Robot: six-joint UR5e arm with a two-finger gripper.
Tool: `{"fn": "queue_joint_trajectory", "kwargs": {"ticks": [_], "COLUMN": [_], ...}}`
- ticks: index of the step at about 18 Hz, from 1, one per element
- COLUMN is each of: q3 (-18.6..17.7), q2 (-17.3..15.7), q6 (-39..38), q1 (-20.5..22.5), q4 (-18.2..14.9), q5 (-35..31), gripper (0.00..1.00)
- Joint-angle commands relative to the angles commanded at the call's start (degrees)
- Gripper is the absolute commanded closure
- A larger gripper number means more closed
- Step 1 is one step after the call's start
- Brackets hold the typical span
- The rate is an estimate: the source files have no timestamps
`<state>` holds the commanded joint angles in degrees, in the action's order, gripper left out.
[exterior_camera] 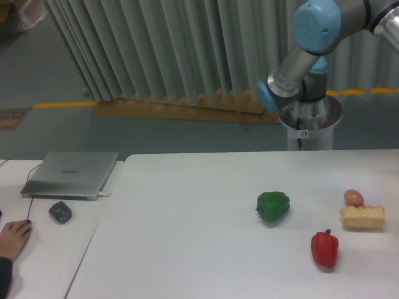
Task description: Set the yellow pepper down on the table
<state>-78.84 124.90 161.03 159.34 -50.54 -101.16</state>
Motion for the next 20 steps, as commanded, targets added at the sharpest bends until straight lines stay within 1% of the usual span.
{"fn": "queue_joint_trajectory", "kwargs": {"ticks": [2,3,5,6,8,10,11,13,15,16,18,20], "q3": [-0.35,-1.13,-3.94,-4.56,-5.62,-7.72,-8.78,-10.45,-12.21,-13.52,-13.89,-14.24], "q2": [-1.75,-2.80,-5.61,-6.85,-8.96,-11.68,-13.35,-16.68,-18.98,-20.73,-22.23,-23.12], "q6": [-2.98,-4.74,-10.00,-10.99,-13.27,-18.52,-21.77,-30.46,-39.25,-45.65,-50.18,-53.52], "q1": [1.05,1.93,4.47,4.92,5.01,4.92,4.84,4.13,2.73,1.42,-1.04,-4.99], "q4": [-0.44,-0.79,-1.05,-2.01,-3.86,-5.09,-5.79,-7.90,-8.26,-8.18,-8.17,-8.26], "q5": [3.85,6.48,13.50,15.10,15.38,16.87,18.79,22.57,26.18,27.76,27.52,24.98], "gripper": [0.45,0.45,0.45,0.45,0.45,0.45,0.45,0.45,0.45,0.45,0.45,0.45]}}
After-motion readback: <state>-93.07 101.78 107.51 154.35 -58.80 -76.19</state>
